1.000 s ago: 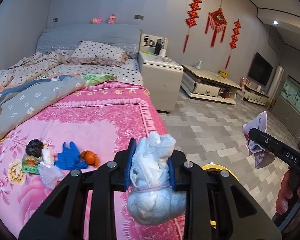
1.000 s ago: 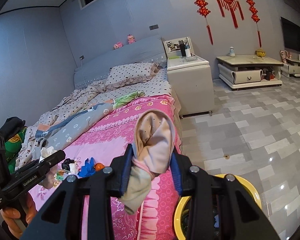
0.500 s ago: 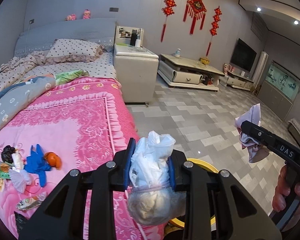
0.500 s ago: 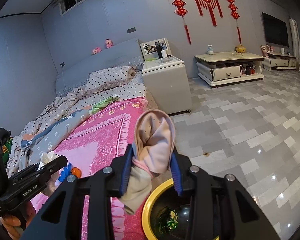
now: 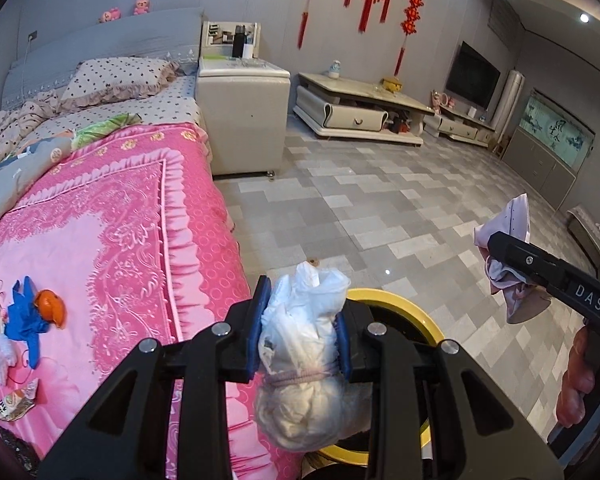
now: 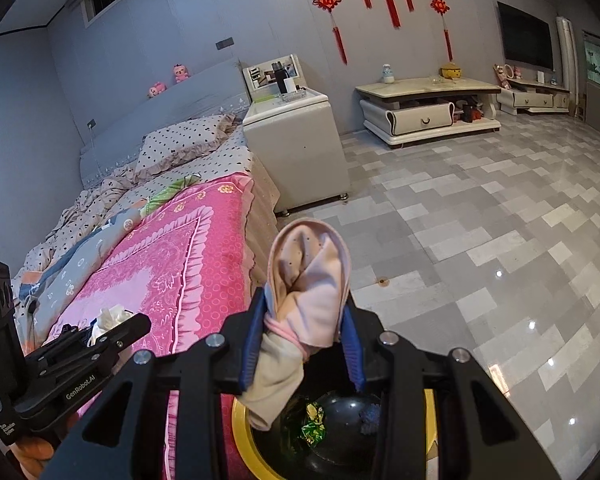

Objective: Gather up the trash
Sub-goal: 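Carry tissue bundle and beige cloth over the bin with both tools, then open both tools to drop tissue bundle and cloth into the bin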

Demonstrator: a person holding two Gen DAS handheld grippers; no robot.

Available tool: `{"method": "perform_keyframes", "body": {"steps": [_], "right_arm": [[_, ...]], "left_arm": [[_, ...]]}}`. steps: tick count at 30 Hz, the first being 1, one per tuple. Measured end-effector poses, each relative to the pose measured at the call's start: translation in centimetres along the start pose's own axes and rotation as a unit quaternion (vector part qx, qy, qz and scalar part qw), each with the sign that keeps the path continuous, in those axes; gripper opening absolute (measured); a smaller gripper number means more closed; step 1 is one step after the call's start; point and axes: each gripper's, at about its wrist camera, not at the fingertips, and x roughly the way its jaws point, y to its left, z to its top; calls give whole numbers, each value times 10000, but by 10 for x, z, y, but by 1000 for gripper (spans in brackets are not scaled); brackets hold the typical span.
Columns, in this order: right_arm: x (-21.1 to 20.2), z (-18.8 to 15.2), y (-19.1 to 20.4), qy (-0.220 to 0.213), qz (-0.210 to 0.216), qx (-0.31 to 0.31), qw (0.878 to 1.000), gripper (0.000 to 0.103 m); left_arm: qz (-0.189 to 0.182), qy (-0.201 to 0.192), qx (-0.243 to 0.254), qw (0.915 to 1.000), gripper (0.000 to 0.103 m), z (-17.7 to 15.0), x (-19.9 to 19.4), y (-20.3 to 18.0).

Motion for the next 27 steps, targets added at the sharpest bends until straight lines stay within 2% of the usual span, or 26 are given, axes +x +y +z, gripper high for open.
{"method": "perform_keyframes", "body": {"steps": [19, 24, 27], "right_arm": [[68, -70, -54, 1127, -440, 462, 9916, 33], [69, -73, -53, 1225, -441, 395, 9907, 34], [65, -71, -53, 1190, -417, 423, 9911, 34]], "left_arm": [[-273, 972, 196, 9947, 27, -57, 87, -20], [-381, 1033, 168, 9938, 30, -59, 90, -23], [-354, 974, 171, 9945, 39, -57, 85, -23]]}}
